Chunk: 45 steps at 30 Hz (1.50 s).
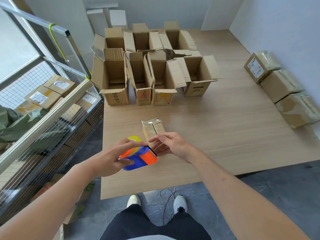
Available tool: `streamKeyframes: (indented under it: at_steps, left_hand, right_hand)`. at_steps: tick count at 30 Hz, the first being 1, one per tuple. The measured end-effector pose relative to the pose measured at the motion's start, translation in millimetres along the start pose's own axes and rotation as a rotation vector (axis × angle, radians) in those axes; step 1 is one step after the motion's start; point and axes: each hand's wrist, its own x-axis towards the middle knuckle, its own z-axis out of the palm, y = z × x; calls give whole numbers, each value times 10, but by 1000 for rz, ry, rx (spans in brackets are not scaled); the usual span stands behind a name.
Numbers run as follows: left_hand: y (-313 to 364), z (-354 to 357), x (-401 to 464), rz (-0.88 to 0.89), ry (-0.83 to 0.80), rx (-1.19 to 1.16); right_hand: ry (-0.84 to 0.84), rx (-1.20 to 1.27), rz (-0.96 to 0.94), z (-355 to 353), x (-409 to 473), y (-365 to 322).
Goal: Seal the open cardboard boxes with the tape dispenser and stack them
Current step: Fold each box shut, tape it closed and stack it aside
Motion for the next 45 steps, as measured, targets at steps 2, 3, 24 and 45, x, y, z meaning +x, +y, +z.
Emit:
streamKeyframes:
  at_steps: [2,3,24,45]
  left_hand:
    - [16,19,-3,-14,-10,-2]
    - [19,29,-3,-20,-15,2]
    - [-16,310,135,-110,-69,203]
    - [-602,273,328,-442,-47,255]
  right_hand:
    - [1,23,18,-15,-26,22]
    - [6,3,2,-15,-32,49]
    - [517,-154,58,89,19,527]
    - [667,-273,184,-525,329,623]
